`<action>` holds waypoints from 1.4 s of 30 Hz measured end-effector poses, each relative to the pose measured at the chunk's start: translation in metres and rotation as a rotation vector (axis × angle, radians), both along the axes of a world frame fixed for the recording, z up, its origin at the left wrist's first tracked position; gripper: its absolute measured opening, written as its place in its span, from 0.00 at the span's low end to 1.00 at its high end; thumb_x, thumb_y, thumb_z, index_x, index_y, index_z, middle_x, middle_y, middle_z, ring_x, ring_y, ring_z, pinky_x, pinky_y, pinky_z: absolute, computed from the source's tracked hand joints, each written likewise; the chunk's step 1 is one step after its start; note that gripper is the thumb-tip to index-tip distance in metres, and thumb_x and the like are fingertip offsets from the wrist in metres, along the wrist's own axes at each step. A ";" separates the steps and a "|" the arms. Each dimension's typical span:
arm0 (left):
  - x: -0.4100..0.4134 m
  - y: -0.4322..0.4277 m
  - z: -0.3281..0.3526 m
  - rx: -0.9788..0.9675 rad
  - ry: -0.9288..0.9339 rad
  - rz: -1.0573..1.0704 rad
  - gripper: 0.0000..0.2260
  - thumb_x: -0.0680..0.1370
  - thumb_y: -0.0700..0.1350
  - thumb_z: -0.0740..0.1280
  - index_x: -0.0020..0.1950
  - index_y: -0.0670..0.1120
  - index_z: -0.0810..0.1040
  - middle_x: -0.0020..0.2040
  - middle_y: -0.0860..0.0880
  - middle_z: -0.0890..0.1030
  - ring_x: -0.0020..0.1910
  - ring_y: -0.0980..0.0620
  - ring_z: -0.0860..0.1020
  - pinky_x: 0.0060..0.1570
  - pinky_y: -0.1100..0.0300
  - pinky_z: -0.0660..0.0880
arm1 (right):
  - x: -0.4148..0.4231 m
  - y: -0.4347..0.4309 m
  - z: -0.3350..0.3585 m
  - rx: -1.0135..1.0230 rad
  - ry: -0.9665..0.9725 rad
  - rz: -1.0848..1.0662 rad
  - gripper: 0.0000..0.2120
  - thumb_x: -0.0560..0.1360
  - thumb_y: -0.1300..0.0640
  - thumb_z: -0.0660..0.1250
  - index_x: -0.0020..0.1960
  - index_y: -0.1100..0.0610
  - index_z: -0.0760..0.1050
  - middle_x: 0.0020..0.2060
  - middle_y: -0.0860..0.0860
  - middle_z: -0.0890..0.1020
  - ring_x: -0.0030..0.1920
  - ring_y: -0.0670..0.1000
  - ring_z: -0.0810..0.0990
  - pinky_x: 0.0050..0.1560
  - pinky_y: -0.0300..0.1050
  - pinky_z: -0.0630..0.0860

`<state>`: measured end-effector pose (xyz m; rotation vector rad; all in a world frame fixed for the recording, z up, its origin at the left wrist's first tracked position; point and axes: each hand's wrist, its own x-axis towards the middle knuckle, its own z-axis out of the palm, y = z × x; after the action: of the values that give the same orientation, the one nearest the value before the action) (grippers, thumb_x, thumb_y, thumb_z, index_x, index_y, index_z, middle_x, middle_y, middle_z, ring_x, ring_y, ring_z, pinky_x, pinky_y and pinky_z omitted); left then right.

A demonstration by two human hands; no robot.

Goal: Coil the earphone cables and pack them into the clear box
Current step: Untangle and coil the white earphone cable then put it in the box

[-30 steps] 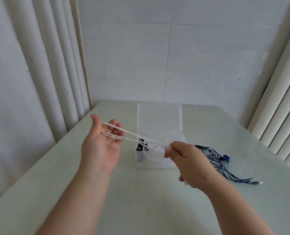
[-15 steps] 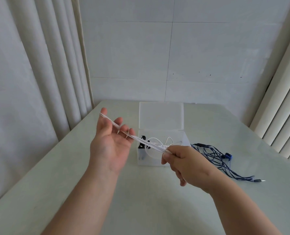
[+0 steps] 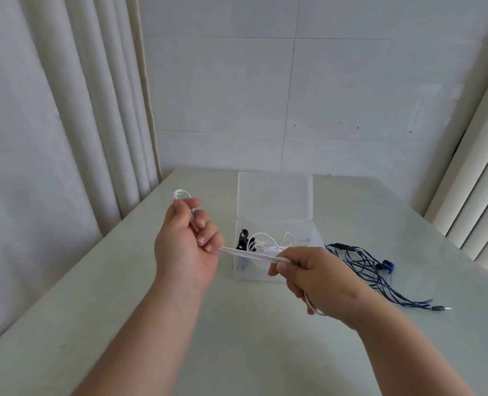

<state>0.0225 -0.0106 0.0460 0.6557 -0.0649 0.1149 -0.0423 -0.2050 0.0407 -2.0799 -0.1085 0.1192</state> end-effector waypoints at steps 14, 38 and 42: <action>-0.024 -0.026 -0.002 0.778 -0.039 -0.407 0.07 0.66 0.45 0.58 0.29 0.45 0.66 0.28 0.47 0.64 0.23 0.54 0.53 0.25 0.67 0.50 | 0.001 0.008 0.002 0.069 -0.369 -0.222 0.08 0.79 0.53 0.63 0.49 0.41 0.78 0.22 0.44 0.70 0.24 0.44 0.67 0.27 0.38 0.67; -0.023 -0.028 -0.005 0.929 -0.204 -0.191 0.07 0.69 0.41 0.67 0.41 0.53 0.79 0.36 0.51 0.82 0.40 0.53 0.79 0.45 0.60 0.70 | 0.005 0.006 0.002 0.362 -0.283 -0.334 0.10 0.79 0.55 0.65 0.40 0.52 0.79 0.21 0.47 0.69 0.23 0.49 0.67 0.20 0.32 0.62; -0.017 -0.021 -0.009 1.180 -0.206 -0.013 0.06 0.74 0.40 0.71 0.44 0.51 0.84 0.39 0.52 0.85 0.37 0.56 0.80 0.42 0.61 0.72 | 0.006 0.000 0.003 0.384 -0.285 -0.391 0.09 0.79 0.56 0.65 0.41 0.54 0.79 0.21 0.48 0.68 0.23 0.49 0.67 0.19 0.32 0.63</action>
<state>0.0052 -0.0312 0.0367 1.8203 -0.3503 0.1258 -0.0363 -0.2045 0.0442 -1.6868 0.0976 -0.4077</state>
